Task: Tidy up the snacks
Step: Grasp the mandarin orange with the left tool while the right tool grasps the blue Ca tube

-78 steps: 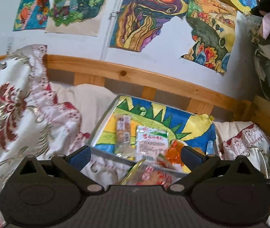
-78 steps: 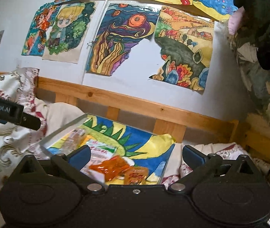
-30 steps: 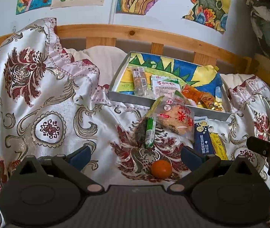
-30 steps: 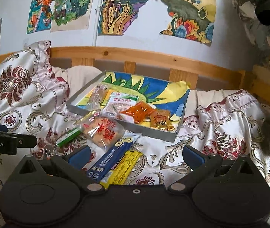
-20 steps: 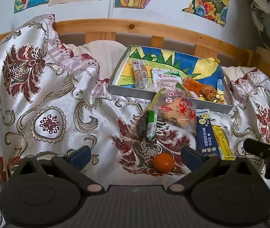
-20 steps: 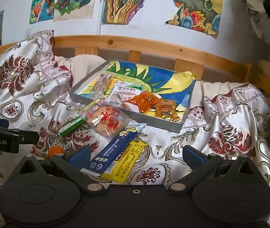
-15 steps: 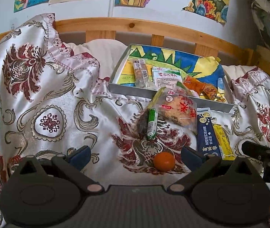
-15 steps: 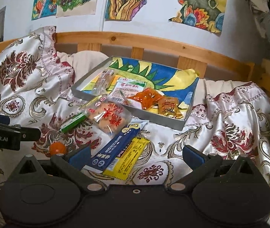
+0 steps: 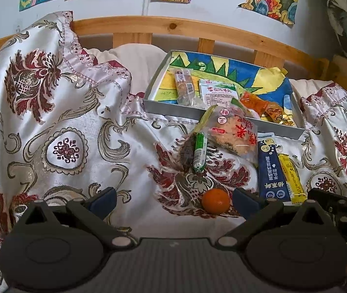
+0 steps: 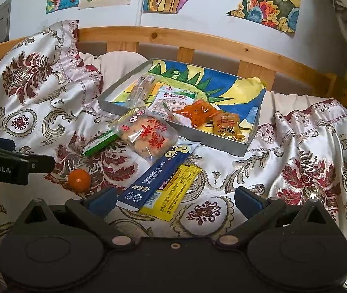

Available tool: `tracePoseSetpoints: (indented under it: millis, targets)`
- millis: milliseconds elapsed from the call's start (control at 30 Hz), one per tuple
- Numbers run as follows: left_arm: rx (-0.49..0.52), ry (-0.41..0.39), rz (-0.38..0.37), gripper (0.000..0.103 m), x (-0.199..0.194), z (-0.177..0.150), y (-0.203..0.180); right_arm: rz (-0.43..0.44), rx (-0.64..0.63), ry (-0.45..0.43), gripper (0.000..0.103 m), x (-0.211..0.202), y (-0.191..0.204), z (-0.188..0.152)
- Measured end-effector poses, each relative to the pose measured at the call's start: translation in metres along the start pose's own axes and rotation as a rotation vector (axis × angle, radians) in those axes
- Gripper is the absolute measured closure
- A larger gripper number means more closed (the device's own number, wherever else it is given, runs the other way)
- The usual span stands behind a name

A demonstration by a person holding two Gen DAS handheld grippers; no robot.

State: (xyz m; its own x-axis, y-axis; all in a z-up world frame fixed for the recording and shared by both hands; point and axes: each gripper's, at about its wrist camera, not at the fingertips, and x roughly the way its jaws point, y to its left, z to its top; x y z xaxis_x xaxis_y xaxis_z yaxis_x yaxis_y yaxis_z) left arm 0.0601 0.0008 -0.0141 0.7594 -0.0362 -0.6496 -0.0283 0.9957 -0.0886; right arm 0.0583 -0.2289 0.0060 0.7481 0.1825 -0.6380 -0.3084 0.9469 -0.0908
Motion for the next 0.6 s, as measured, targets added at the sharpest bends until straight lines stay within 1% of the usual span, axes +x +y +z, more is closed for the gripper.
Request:
tracePoseSetpoints:
  millis: [133,367,600]
  targets:
    - [-0.007,-0.009,-0.009,0.001,-0.0005,0.0002,0.0004,0.001,0.001,0.001,0.001,0.0004,-0.0003,0.0001]
    - [-0.008,0.003,-0.005,0.001,0.0017,-0.0009,-0.0006,0.007,-0.005,0.007,0.001,0.0023,0.0003,-0.0001]
    - [0.021,0.017,0.006,0.001,0.0055,-0.0027,-0.0059,0.026,0.012,0.014,0.001,0.0037,-0.0019,0.0015]
